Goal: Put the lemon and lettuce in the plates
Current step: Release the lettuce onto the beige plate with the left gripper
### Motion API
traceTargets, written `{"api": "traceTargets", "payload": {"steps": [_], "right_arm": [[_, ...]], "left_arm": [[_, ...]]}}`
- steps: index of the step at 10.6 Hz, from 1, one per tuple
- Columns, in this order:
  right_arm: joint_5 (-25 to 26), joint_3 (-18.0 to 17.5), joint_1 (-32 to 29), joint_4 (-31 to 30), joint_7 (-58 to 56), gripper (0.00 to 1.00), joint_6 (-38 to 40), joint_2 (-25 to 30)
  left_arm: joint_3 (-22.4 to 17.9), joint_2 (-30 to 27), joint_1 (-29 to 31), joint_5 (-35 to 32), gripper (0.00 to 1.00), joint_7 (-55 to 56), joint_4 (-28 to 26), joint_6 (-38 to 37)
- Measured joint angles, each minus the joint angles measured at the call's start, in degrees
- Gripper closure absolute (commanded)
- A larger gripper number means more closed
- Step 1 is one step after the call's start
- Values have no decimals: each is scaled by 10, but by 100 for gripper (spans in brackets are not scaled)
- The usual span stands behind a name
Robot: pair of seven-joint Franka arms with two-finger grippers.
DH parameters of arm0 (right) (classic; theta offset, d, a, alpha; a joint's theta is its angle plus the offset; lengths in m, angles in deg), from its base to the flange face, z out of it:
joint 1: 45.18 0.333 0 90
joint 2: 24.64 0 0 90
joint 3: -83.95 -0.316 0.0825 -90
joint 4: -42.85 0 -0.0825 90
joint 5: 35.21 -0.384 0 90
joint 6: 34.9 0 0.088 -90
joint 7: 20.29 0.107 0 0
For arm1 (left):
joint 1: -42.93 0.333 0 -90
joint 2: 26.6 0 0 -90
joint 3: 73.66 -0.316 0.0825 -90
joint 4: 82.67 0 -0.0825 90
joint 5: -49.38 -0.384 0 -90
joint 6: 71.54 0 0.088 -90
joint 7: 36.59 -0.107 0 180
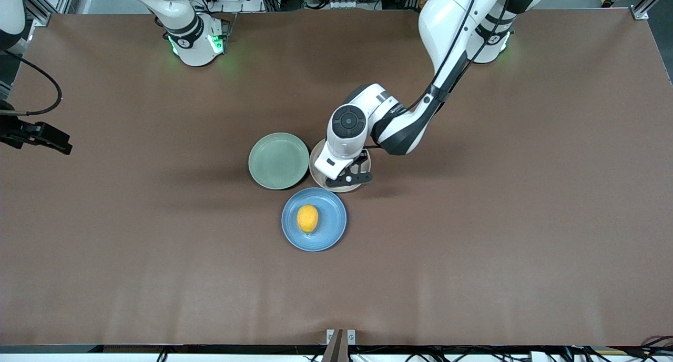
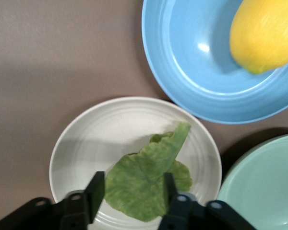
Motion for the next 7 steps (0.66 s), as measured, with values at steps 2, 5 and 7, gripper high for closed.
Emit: {"api": "traceTargets", "payload": {"steps": [2, 5, 7], "right_arm": [[-16, 0, 0, 7, 1, 0, 5, 0], [-25, 2, -1, 22, 0, 0, 17, 0], [-29, 3, -1, 23, 0, 0, 21, 0]], "left_arm": [[-15, -23, 24, -3, 0, 0, 2, 0], [-29, -55, 106, -36, 0, -8, 3, -2], [-31, -66, 156, -43, 0, -37, 3, -8]]}}
